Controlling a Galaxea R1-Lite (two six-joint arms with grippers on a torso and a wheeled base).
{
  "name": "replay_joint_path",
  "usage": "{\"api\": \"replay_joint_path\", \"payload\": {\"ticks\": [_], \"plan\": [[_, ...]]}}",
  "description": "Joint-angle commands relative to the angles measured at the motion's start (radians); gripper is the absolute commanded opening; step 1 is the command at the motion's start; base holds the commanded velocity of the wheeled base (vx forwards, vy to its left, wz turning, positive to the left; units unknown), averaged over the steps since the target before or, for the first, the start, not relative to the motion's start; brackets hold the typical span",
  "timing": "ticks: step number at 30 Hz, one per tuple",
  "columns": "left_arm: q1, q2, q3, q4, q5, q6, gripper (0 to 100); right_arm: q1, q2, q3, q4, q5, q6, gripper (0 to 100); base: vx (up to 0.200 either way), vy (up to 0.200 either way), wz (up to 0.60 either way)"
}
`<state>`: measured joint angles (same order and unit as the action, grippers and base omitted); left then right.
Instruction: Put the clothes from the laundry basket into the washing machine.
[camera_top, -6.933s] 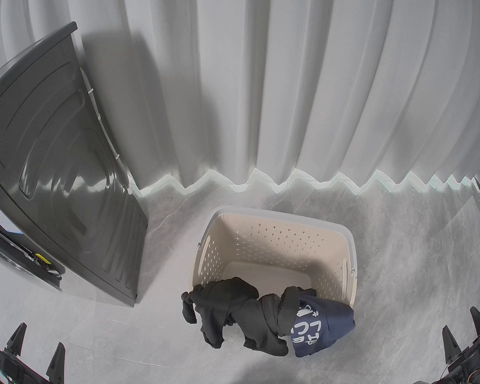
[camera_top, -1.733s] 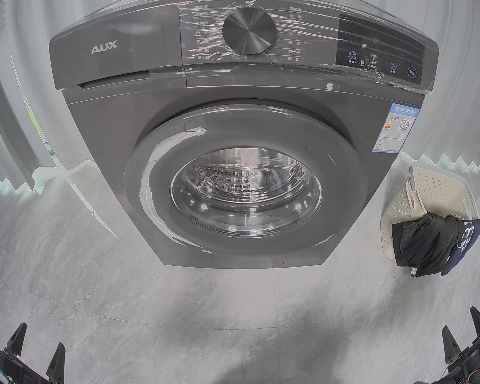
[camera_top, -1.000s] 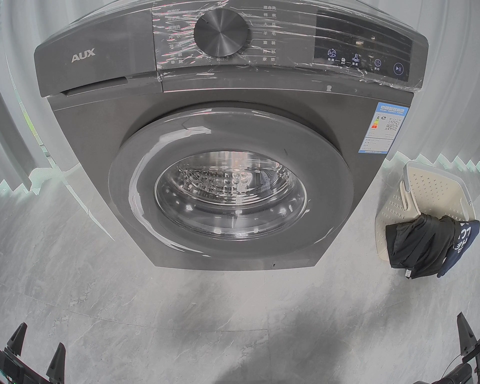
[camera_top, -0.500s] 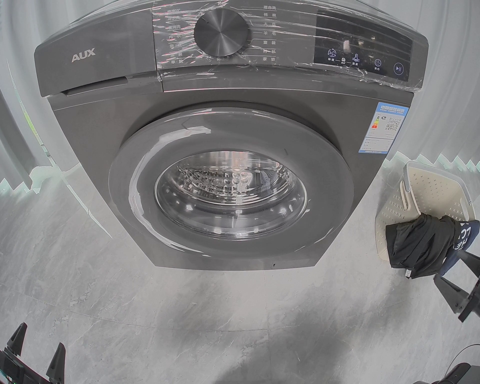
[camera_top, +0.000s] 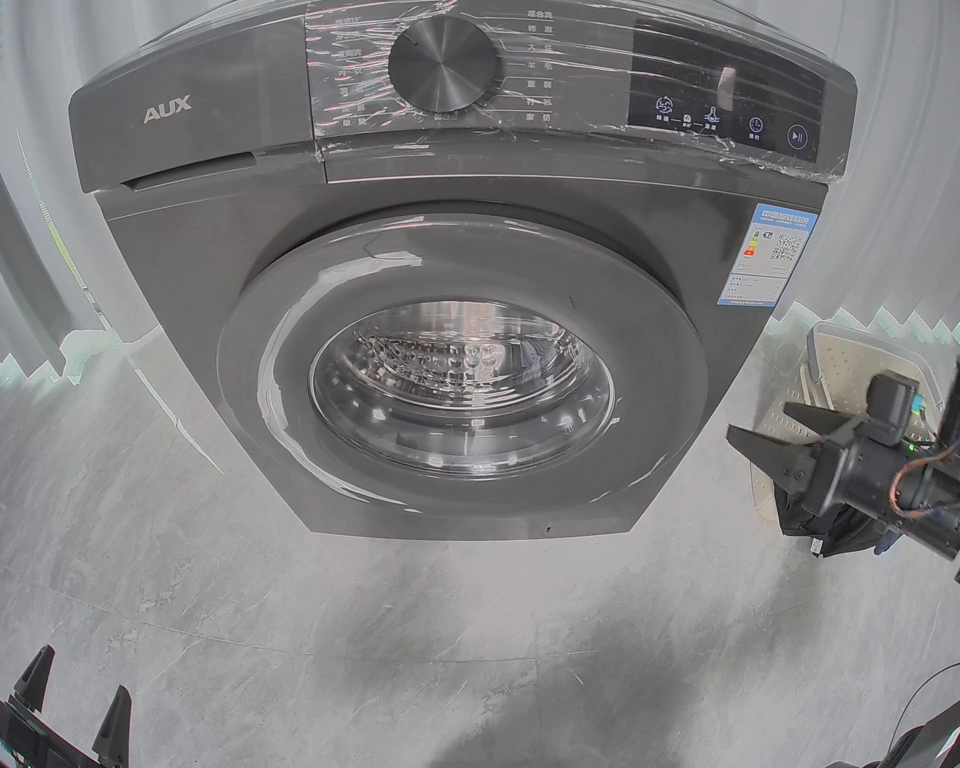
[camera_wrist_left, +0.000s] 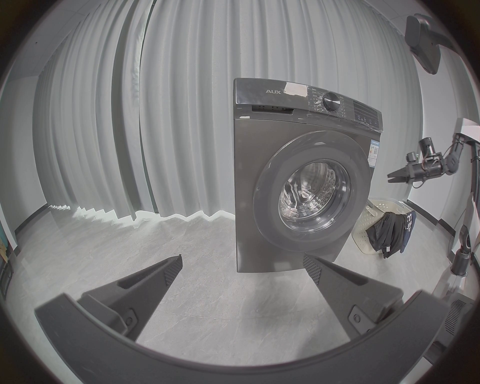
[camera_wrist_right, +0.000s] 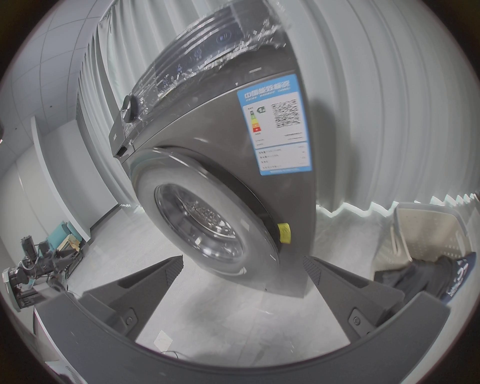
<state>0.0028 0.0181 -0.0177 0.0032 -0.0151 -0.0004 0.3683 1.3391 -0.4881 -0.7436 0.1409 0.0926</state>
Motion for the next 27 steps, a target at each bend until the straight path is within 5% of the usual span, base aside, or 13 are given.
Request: {"api": "replay_joint_path", "payload": {"ticks": [1,17,27], "plan": [[0.0,-0.013,0.016,0.0,0.0,-0.001,100,0.026,0.203,-0.113,-0.06,0.008,0.007,100,0.0,0.0,0.0],[0.0,-0.013,0.016,0.0,-0.002,-0.001,100,0.027,0.314,-0.244,-0.059,0.086,0.006,100,0.0,0.0,0.0],[0.0,-0.013,0.016,0.0,-0.002,-0.001,100,0.083,0.304,-0.162,-0.051,0.106,0.001,100,0.0,0.0,0.0]]}}
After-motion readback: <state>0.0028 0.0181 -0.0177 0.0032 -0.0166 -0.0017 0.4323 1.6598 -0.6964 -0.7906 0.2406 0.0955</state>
